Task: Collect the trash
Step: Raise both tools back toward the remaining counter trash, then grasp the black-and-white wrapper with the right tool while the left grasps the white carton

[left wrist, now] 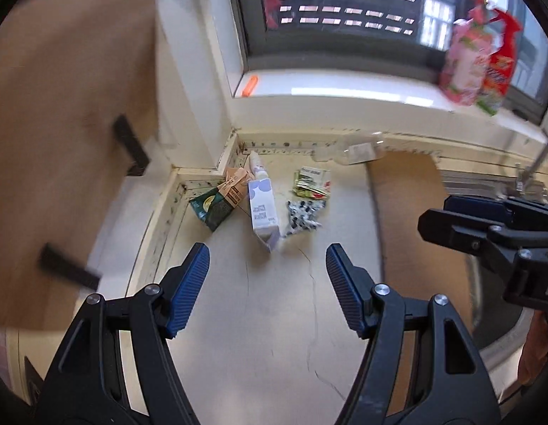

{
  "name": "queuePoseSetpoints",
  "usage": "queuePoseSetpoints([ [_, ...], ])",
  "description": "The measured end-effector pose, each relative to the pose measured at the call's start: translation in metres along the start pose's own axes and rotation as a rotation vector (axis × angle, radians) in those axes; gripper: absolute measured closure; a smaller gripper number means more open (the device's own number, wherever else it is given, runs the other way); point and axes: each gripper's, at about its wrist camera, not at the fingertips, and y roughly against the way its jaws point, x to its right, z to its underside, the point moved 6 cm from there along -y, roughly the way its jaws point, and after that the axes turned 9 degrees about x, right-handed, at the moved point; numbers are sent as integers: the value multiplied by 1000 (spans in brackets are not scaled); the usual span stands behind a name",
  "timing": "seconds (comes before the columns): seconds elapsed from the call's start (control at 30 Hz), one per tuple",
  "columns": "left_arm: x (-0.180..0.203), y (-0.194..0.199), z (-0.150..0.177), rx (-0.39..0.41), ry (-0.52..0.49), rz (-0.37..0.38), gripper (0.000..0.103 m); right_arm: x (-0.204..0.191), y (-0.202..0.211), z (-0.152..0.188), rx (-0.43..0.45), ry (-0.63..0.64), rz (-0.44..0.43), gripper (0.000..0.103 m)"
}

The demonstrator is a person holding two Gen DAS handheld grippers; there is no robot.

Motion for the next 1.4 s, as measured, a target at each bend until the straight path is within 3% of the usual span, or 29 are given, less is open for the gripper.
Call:
queuePoseSetpoints([
  [0.2, -15, -89, 2, -94, 36, 2, 37, 47, -110, -7, -92, -126, -38, 50],
  [0.3, -22, -119, 10, -132, 55, 3, 37, 56, -153, 7, -133, -173, -45, 50],
  [0.53, -39, -156, 24, -188, 103, 34, 37, 73, -219, 25, -194, -266, -67, 50],
  [0.77, -44, -171, 24, -199, 111, 44, 37, 69, -248, 30, -222, -276, -66, 52],
  [0.9, -44, -175, 23, -210, 124, 54, 37, 64, -261, 36, -246, -256, -71, 72],
  [1.23, -26, -197, 20, -243, 137, 75, 37, 78, -231, 31, -177, -200, 11, 79],
  [1.3, -23, -202, 19, -250, 145, 72, 43, 82, -225, 33, -172, -196, 20, 79],
  [1.4, -19, -210, 20, -269, 162, 78, 68, 86, -218, 38, -167, -203, 20, 79],
])
